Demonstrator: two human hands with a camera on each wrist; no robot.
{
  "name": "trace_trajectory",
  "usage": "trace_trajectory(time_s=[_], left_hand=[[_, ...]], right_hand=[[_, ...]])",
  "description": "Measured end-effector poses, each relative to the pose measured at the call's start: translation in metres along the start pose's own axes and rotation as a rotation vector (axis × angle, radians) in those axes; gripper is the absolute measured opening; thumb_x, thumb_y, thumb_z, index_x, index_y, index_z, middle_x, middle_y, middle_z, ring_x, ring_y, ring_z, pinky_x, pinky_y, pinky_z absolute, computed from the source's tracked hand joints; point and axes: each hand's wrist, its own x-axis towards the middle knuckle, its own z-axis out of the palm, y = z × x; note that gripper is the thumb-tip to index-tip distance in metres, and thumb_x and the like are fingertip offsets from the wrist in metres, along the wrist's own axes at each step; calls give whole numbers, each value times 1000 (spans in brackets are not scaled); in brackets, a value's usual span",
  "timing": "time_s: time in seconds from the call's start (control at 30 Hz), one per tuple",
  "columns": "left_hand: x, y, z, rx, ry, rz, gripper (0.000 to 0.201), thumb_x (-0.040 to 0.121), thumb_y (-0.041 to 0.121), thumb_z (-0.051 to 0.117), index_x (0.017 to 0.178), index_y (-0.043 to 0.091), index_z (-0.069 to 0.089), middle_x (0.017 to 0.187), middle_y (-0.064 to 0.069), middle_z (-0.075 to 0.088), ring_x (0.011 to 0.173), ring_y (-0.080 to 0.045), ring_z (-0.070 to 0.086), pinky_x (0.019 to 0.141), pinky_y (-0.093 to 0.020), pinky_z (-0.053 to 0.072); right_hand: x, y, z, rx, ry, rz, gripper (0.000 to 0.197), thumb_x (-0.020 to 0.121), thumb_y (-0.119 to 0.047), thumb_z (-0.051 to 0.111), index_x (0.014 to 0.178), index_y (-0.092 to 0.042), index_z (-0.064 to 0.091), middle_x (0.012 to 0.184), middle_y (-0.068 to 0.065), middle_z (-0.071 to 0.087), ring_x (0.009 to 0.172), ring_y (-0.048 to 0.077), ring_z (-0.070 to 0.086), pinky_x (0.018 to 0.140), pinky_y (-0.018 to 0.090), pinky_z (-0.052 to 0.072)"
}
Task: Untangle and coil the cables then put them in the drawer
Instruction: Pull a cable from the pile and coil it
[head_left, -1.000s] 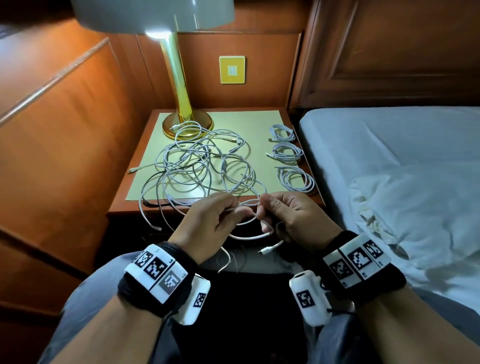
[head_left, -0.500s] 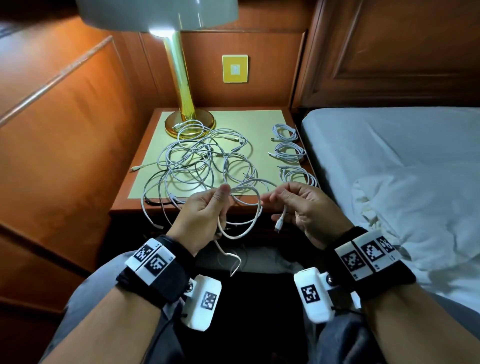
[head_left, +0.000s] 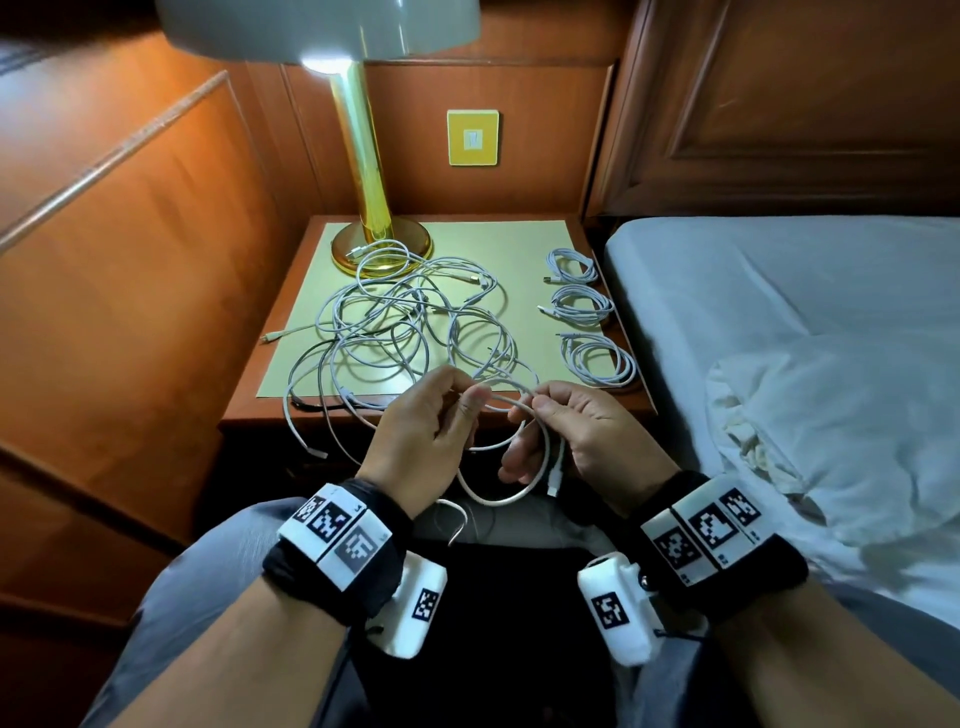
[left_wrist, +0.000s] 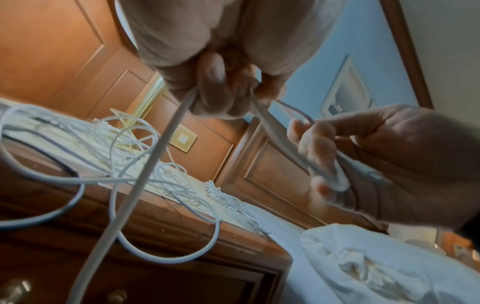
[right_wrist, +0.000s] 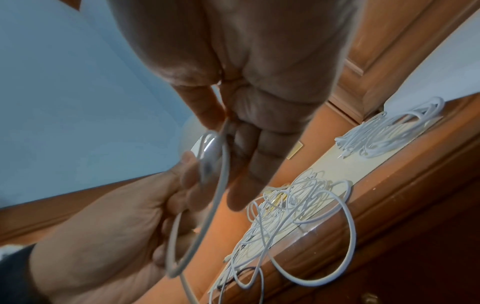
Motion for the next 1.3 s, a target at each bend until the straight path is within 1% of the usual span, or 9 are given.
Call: trace_trajectory(time_s=[0.23, 0.37, 0.53, 0.67, 0.73, 0.93, 1.07, 1.2, 1.3], left_hand=[[3, -4, -4, 107, 82, 48, 29, 99, 37, 56, 83, 12, 57, 58, 5, 46, 54, -11, 41, 52, -18, 33], [2, -3, -4, 10, 50, -39, 33, 97, 47, 56, 82, 18, 56, 59, -5, 53, 51, -14, 42, 51, -31, 38], [0, 13, -5, -302, 7, -175, 37, 92, 49, 55, 83, 13, 53, 51, 2, 47, 33, -16, 38, 36, -23, 33], [-1, 12, -5, -370, -46, -191, 34, 97, 42, 55, 85, 10, 55, 50, -3, 46, 32, -20, 33, 37, -24, 32], [-2, 13, -5, -335, -56, -170, 37, 93, 45, 55, 88, 9, 59, 50, -2, 46, 33, -17, 34, 37, -23, 32], [0, 6, -3, -57, -34, 34, 22, 92, 45, 56, 87, 28, 68, 56, 17, 53, 52, -4, 43, 54, -20, 36], [3, 7, -4, -207, 0, -14, 21, 98, 25, 59, 90, 8, 69, 51, 17, 50, 49, -1, 42, 52, -13, 34], [4, 10, -8, -444, 9, -106, 26, 94, 34, 59, 91, 10, 69, 52, 10, 46, 44, -8, 39, 43, -17, 32], [3, 13, -6, -566, 17, -156, 28, 93, 36, 57, 91, 10, 67, 51, 3, 39, 40, -11, 34, 37, -19, 26]], right_hand=[[-3, -10, -12, -37, -85, 109, 28, 103, -9, 41, 106, 0, 67, 91, 21, 73, 86, 35, 70, 74, 41, 57], [-6, -10, -17, -74, -127, 54, 20, 97, -9, 55, 110, -10, 70, 96, 17, 75, 96, 34, 71, 88, 48, 54], [-1, -7, -21, -201, -62, -70, 17, 89, -11, 71, 104, -6, 75, 88, 11, 76, 82, 21, 71, 69, 30, 57], [8, 3, -24, -599, 83, -251, 8, 81, -12, 81, 87, -17, 80, 84, -10, 77, 82, 3, 71, 84, 27, 56], [10, 4, -26, -666, 85, -249, 10, 80, -11, 79, 84, -20, 78, 82, -12, 76, 82, 7, 72, 86, 32, 56], [10, 0, -21, -26, -57, -12, 20, 75, -12, 62, 91, -2, 66, 71, 11, 57, 73, 21, 63, 75, 32, 52], [9, -3, -24, 65, -108, 21, 39, 94, -12, 55, 108, 23, 56, 73, 3, 65, 72, 21, 60, 76, 38, 52], [9, -6, -29, 68, -156, 63, 31, 82, -12, 54, 104, -4, 76, 82, 12, 65, 78, 23, 66, 75, 35, 52], [6, -4, -27, 34, -230, 95, 31, 82, -15, 57, 105, -7, 76, 85, 14, 67, 80, 24, 67, 71, 31, 51]])
